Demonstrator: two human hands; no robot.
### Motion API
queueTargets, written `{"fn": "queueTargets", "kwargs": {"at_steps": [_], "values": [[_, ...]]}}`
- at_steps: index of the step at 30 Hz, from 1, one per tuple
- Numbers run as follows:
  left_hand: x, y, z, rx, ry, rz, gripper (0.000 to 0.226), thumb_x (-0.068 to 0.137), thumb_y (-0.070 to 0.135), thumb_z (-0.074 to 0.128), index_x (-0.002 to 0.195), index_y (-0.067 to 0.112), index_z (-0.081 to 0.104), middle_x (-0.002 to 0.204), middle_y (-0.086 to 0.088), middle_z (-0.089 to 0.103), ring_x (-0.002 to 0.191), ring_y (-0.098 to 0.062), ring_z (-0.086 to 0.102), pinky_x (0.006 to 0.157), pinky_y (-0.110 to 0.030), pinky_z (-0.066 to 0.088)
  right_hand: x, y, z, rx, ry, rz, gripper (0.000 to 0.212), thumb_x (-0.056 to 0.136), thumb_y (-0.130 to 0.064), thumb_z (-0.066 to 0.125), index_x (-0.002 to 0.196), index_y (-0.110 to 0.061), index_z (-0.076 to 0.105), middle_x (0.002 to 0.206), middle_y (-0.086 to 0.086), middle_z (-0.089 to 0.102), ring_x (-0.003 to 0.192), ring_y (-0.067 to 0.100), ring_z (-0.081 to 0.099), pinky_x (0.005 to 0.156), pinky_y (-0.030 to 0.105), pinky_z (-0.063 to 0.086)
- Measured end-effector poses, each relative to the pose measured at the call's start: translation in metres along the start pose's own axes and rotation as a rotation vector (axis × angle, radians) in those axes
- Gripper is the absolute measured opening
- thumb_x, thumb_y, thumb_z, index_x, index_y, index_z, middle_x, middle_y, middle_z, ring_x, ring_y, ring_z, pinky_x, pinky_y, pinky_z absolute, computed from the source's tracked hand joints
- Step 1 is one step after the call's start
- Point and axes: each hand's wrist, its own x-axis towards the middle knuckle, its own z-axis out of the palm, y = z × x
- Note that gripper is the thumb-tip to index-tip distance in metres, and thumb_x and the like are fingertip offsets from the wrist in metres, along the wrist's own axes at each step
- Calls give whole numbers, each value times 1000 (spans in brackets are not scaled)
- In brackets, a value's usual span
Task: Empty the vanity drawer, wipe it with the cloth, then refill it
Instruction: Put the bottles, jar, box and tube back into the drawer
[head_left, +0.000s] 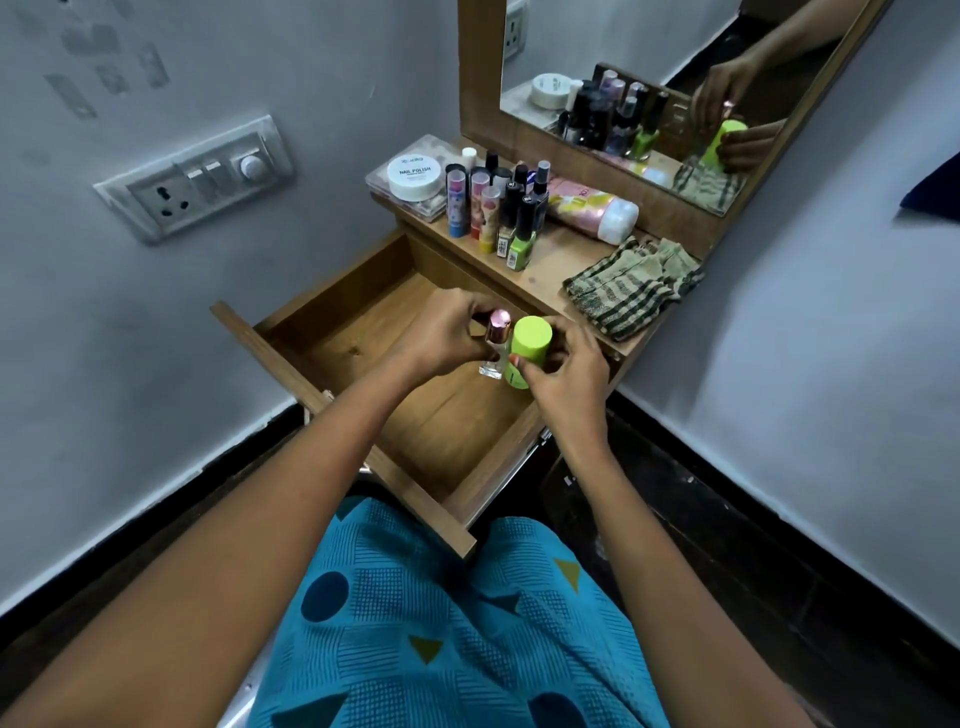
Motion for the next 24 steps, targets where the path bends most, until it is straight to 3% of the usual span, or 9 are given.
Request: {"fn": "queueTargets", "kwargs": {"at_steps": [3,8,10,13,16,19,24], "values": [[5,-14,15,-9,-31,0,36,74,7,72,109,7,64,110,-7,67,95,-7,57,67,3,34,-4,10,7,-26,-21,26,45,70,-2,75,111,-7,56,108,-5,46,105,17,55,95,32,48],[16,-26,32,-10,-93,27,32,78,6,68,110,4,63,111,-10,66,102,-18,61,80,-15,44,-6,29,18,-82,6,47,46,72,-3,73,115,-5,54,114,7,52,105,18,55,94,37,49],[22,-27,36,-10,-89,32,31,77,5,68,108,3,63,110,-11,66,101,-19,61,77,-11,40,-6,34,22,-97,48,46,46,72,-3,73,115,-4,54,114,9,53,107,18,54,95,38,48],[31,-29,42,-16,-90,34,33,77,3,68,110,3,63,110,-11,66,98,-13,57,74,4,32,-4,43,27,-257,107,67,47,75,-12,72,118,-8,54,118,8,55,117,22,46,103,44,32],[40,-32,48,-20,-107,44,31,78,3,67,109,3,62,110,-11,66,98,-12,58,75,4,31,-1,51,28,-365,136,116,49,77,-19,70,122,-12,53,126,6,55,128,28,37,106,48,19],[45,-32,53,-30,-109,61,33,78,2,66,111,2,62,112,-10,66,103,-18,61,79,-4,34,1,55,29,-384,173,149,49,77,-18,69,123,-12,53,127,7,54,128,29,36,105,46,18],[55,-32,60,-37,-94,85,28,77,-3,64,105,0,64,106,-13,68,94,-13,59,73,-7,35,7,55,32,-430,253,176,49,77,-17,69,123,-12,54,127,7,55,122,27,38,94,36,17]]}}
